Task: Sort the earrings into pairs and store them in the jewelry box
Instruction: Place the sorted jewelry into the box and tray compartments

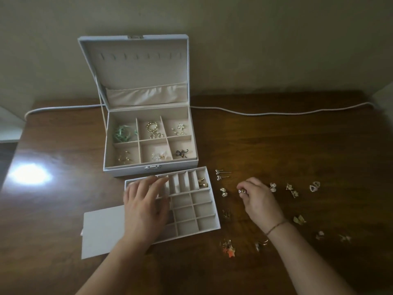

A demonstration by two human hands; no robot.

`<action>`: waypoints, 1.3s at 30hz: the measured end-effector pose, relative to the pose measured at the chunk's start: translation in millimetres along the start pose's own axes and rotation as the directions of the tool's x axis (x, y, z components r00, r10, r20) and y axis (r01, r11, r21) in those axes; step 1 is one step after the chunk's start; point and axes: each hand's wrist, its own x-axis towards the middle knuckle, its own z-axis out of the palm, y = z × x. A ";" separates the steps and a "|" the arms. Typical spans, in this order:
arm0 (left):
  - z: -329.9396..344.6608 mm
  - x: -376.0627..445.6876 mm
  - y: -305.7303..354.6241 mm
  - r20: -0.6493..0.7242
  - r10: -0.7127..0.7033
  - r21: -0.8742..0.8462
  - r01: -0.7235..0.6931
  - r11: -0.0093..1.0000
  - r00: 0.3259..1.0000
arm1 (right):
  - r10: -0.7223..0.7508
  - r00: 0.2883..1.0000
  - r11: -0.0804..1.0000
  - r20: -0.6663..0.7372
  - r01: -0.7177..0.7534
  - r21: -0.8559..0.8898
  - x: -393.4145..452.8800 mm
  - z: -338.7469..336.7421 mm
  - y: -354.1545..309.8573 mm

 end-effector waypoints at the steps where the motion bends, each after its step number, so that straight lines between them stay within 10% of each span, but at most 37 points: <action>1: -1.0 -1.9 -1.1 0.048 0.018 0.024 -0.019 1.000 0.999 | 0.007 1.000 1.000 0.008 -0.007 -0.009 0.9 -0.5 -1.0; 8: 5.6 7.5 8.1 0.379 0.100 0.252 -0.207 0.945 0.920 | 0.094 0.989 0.970 -0.115 -0.066 0.232 4.6 -12.2 -33.9; 12: 3.6 7.1 7.5 0.299 0.083 0.189 -0.145 0.971 0.950 | -0.103 0.994 0.938 -0.044 0.111 0.328 13.8 4.2 -85.3; 17: -4.0 0.7 -4.5 0.076 0.003 0.115 -0.012 0.993 0.997 | -0.004 0.998 0.942 0.069 -0.020 0.334 27.0 18.0 -102.7; 34: -11.7 -12.9 -17.0 0.163 -0.163 0.126 0.144 0.982 0.973 | 0.178 0.983 0.836 -0.043 -0.128 0.534 12.2 -9.7 -54.8; 39: -11.6 -12.6 -17.2 0.193 -0.188 0.122 0.167 0.978 0.963 | 0.180 0.984 0.958 -0.017 -0.171 0.231 -1.9 -17.7 -26.3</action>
